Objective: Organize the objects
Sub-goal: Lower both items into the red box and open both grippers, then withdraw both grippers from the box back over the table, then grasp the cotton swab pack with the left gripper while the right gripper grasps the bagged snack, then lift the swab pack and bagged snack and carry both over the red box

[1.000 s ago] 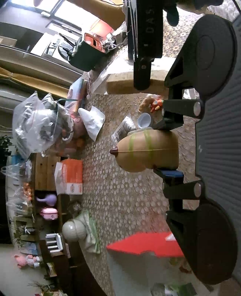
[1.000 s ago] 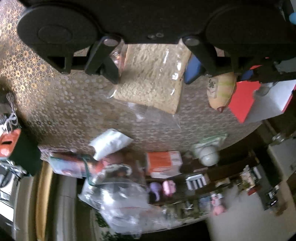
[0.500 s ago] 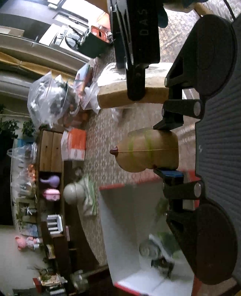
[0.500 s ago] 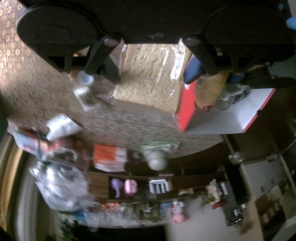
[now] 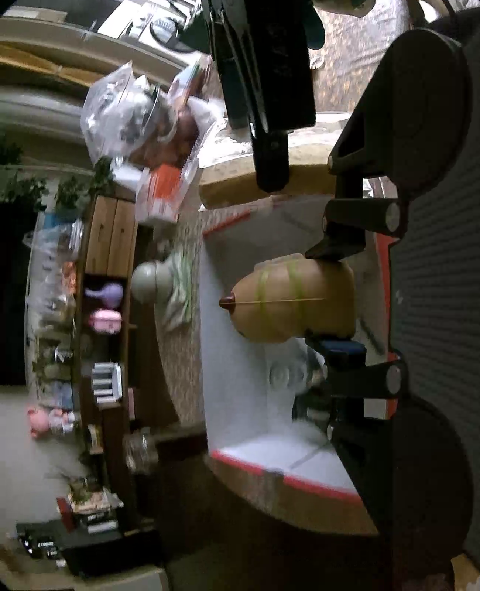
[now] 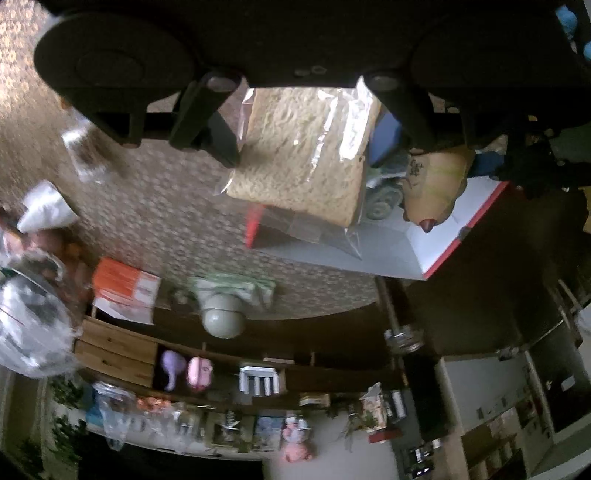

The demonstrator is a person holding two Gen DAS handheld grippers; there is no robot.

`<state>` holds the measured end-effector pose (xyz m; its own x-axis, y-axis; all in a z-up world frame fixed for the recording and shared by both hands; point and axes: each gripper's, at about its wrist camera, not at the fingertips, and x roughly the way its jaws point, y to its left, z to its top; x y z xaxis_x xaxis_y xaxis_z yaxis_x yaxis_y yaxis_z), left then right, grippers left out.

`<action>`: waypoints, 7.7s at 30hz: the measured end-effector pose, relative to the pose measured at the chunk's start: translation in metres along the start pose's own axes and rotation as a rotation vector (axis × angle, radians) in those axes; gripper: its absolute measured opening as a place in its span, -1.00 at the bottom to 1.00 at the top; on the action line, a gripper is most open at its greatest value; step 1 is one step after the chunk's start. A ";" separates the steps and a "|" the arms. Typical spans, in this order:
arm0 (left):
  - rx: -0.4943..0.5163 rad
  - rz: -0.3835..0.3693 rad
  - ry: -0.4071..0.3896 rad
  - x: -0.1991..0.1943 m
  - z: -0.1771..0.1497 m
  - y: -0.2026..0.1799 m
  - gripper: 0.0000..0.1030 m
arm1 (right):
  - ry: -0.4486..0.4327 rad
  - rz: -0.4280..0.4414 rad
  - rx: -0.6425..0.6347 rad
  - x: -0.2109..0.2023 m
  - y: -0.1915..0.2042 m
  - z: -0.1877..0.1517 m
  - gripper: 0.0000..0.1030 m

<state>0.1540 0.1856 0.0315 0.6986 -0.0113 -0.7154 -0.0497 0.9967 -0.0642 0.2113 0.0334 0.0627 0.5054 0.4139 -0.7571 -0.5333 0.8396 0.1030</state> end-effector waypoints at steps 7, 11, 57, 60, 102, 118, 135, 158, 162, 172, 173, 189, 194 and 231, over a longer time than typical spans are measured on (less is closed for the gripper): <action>0.008 0.067 -0.023 0.001 0.004 0.040 -0.22 | 0.015 -0.017 -0.033 0.032 0.031 0.020 0.47; 0.019 0.101 -0.017 0.009 0.005 0.059 -0.22 | 0.040 -0.033 -0.037 0.054 0.039 0.027 0.47; 0.205 0.246 0.209 0.094 -0.010 0.064 0.45 | 0.161 -0.004 -0.096 0.103 0.054 -0.002 0.75; 0.159 0.231 0.192 0.082 -0.006 0.069 0.46 | 0.137 0.023 -0.105 0.088 0.052 -0.004 0.86; 0.078 -0.087 0.091 0.019 -0.017 -0.107 0.76 | 0.022 -0.074 0.043 -0.051 -0.152 -0.116 0.97; 0.112 -0.141 0.116 0.091 0.010 -0.221 1.00 | 0.036 -0.178 0.206 -0.049 -0.289 -0.138 0.95; 0.038 -0.103 0.235 0.209 0.065 -0.292 1.00 | 0.073 -0.140 0.226 0.002 -0.340 -0.132 0.66; -0.010 -0.022 0.372 0.303 0.060 -0.332 1.00 | 0.136 -0.144 0.191 0.056 -0.330 -0.119 0.26; 0.025 0.010 0.357 0.305 0.058 -0.340 1.00 | 0.145 -0.147 0.209 0.060 -0.333 -0.120 0.16; 0.093 0.019 0.302 0.298 0.054 -0.345 0.60 | 0.124 -0.197 0.159 0.059 -0.325 -0.124 -0.27; 0.098 0.018 0.295 0.296 0.055 -0.346 0.37 | 0.123 -0.204 0.151 0.058 -0.323 -0.125 -0.34; 0.125 0.004 0.283 0.258 0.053 -0.323 -0.26 | 0.091 -0.182 0.292 0.027 -0.343 -0.138 -0.54; 0.107 -0.026 0.273 0.227 0.049 -0.307 -0.26 | 0.072 -0.168 0.333 0.006 -0.338 -0.140 -0.54; -0.016 -0.066 0.119 0.005 -0.004 -0.106 -0.26 | -0.027 0.032 0.155 -0.059 -0.095 -0.090 -0.54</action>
<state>0.1600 0.0791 0.0321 0.6110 -0.0871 -0.7868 -0.0184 0.9921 -0.1242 0.1709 -0.1023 0.0395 0.5092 0.4488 -0.7343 -0.4397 0.8692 0.2264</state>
